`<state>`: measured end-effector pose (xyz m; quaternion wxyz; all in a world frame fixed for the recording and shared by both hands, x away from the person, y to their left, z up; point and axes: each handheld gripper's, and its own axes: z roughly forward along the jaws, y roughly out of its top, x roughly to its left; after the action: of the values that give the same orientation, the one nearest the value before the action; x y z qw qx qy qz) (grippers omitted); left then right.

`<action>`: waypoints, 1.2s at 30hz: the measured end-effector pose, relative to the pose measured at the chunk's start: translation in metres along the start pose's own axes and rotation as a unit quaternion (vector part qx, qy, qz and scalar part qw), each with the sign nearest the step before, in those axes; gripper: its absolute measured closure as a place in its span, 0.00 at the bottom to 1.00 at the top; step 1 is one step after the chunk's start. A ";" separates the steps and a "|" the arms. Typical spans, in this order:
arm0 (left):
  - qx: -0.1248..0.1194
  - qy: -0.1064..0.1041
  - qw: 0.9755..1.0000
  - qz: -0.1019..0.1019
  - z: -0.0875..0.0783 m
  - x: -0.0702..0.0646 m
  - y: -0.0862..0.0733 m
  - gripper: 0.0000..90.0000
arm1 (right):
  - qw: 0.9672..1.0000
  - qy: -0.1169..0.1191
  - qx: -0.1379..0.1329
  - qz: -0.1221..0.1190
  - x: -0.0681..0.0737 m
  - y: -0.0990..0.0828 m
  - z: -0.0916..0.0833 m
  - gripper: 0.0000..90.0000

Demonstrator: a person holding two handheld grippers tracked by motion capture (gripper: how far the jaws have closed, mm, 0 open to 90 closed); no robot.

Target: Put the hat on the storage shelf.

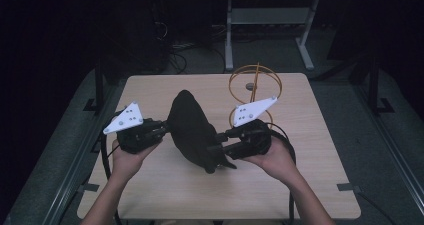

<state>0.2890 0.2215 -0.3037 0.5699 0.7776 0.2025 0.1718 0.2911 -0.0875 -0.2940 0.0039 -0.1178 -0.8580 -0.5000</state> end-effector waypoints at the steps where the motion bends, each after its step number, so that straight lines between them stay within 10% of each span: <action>1: 0.001 -0.001 1.000 0.001 0.000 0.000 0.003 0.96 | 1.000 0.000 0.000 0.000 0.000 0.000 0.000 0.66; 13: 0.006 0.007 1.000 -0.014 -0.008 0.015 0.009 0.96 | 0.998 -0.057 -0.017 0.021 -0.003 -0.039 -0.023 0.35; 36: 0.030 0.010 0.999 -0.030 0.002 0.042 0.031 0.96 | 0.980 -0.169 -0.003 0.108 -0.026 -0.141 -0.069 0.30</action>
<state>0.3295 0.2331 -0.2729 0.5489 0.7865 0.2362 0.1564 0.2798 -0.2184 -0.3838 -0.0880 -0.2926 -0.8270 -0.4719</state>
